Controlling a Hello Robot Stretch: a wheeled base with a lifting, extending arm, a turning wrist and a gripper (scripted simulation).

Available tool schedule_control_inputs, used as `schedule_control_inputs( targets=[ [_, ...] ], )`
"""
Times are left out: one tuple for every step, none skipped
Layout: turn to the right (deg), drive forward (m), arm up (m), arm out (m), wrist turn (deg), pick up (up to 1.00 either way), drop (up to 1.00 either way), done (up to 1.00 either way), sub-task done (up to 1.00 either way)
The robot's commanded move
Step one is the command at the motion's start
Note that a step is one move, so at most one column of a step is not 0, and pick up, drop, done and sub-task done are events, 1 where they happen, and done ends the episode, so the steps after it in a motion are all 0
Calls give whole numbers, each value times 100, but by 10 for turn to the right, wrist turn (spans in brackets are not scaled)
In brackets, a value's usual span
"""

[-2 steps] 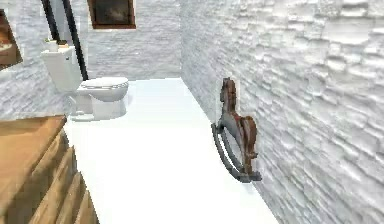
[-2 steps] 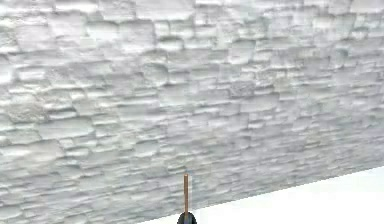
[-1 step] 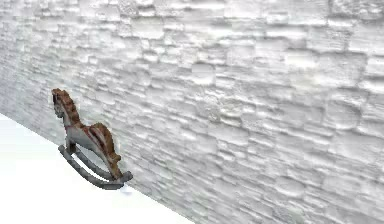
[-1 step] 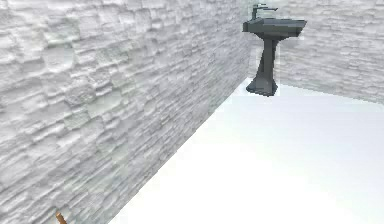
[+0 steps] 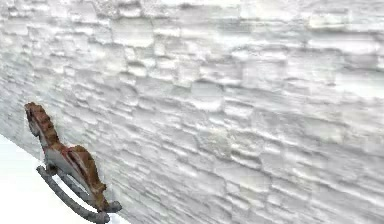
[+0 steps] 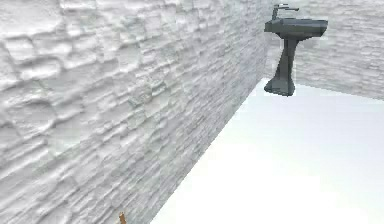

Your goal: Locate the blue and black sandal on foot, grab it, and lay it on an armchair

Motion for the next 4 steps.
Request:
schedule_control_inputs(
  targets=[
    [-450,0,0,0,0,0,0,0,0],
    [-120,0,0,0,0,0,0,0,0],
    [0,100,0,0,0,0,0,0,0],
    [0,100,0,0,0,0,0,0,0]
  ],
)
